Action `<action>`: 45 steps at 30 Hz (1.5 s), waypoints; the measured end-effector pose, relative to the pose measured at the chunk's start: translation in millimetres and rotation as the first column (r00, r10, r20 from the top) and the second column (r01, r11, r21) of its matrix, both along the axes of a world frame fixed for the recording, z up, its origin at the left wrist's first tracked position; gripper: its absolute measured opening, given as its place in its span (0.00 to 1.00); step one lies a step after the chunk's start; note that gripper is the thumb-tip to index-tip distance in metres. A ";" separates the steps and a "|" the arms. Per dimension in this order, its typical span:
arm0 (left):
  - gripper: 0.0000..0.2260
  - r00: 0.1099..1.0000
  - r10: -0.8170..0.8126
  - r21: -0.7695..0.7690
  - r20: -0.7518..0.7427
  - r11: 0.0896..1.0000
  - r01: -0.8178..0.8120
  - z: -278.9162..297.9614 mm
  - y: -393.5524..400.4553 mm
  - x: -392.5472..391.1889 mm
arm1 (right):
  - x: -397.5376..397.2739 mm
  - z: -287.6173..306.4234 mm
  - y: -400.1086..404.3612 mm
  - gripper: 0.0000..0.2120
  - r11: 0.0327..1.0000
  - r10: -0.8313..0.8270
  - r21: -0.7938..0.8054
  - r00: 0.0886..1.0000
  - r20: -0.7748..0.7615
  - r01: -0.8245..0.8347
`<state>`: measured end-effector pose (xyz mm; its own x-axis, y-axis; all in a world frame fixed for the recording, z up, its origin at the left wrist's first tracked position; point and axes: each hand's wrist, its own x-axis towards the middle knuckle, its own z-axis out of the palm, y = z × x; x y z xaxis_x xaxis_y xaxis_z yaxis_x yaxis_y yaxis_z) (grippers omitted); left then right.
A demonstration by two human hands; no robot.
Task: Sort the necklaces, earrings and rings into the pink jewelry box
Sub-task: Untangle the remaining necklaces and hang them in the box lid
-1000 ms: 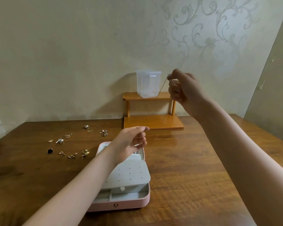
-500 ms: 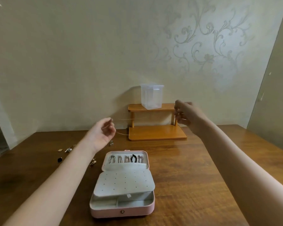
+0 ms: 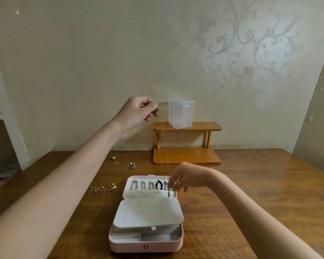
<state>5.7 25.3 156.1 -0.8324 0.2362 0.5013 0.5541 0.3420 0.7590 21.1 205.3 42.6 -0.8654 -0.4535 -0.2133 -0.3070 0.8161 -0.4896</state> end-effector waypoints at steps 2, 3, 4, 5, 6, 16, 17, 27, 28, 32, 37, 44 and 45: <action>0.09 0.999 -0.035 -0.087 -0.026 0.996 0.033 0.4 4.3 6.8 | 1.6 17.5 5.8 0.09 0.990 -0.096 -0.121 0.984 -0.148 0.078; 0.08 0.998 -0.058 -0.121 -0.027 0.991 0.054 0.8 5.8 8.8 | 2.7 28.9 8.2 0.09 0.954 -0.194 -0.269 0.957 -0.214 0.134; 0.07 0.996 -0.081 -0.154 -0.023 0.985 0.077 1.6 8.2 11.0 | 3.6 41.2 9.3 0.10 0.874 -0.264 -0.463 0.945 -0.195 0.149; 0.06 0.995 -0.101 -0.187 -0.024 0.978 0.094 2.4 10.9 12.4 | 4.6 53.0 8.1 0.12 0.755 -0.244 -0.645 0.964 -0.109 0.119; 0.05 0.993 -0.112 -0.220 -0.032 0.970 0.103 2.4 13.3 12.4 | 5.3 62.8 4.1 0.14 0.625 -0.134 -0.777 0.991 -0.015 0.073; 0.03 0.989 0.123 -0.089 0.081 0.989 -0.116 -45.8 -30.6 -30.9 | -11.5 68.8 -44.5 0.16 0.690 -0.306 -0.705 0.948 -0.085 0.160; 0.04 0.973 0.210 -0.167 0.101 0.967 -0.191 -61.0 -39.1 -38.3 | -13.5 68.8 -44.0 0.16 0.654 -0.329 -0.735 0.942 -0.064 0.179; 0.08 0.879 0.390 -0.710 0.273 0.699 -0.090 -176.9 -58.7 -62.6 | -31.9 79.2 -30.4 0.14 0.207 -0.130 -0.945 0.964 0.232 0.255; 0.05 0.886 0.390 -0.706 0.251 0.700 -0.108 -178.6 -57.2 -59.9 | -33.3 81.5 -31.9 0.14 0.185 -0.127 -0.949 0.964 0.233 0.254; 0.06 0.923 0.352 -0.648 0.152 0.741 -0.176 -184.7 -55.7 -47.9 | -38.4 91.0 -42.7 0.15 0.139 -0.094 -0.961 0.969 0.227 0.238; 0.08 0.940 0.336 -0.359 0.064 0.886 -0.292 -176.5 -53.9 -35.7 | -43.7 92.7 -61.1 0.16 0.126 -0.052 -0.966 0.974 0.223 0.227; 0.15 0.985 0.166 -0.403 0.044 0.905 -0.135 -166.3 -62.5 -10.1 | -42.4 97.4 -77.4 0.16 0.129 -0.005 -0.976 0.984 0.176 0.175; 0.15 0.988 0.154 -0.394 0.035 0.910 -0.128 -166.4 -63.3 -8.8 | -42.2 98.1 -80.0 0.16 0.128 -0.002 -0.976 0.985 0.175 0.174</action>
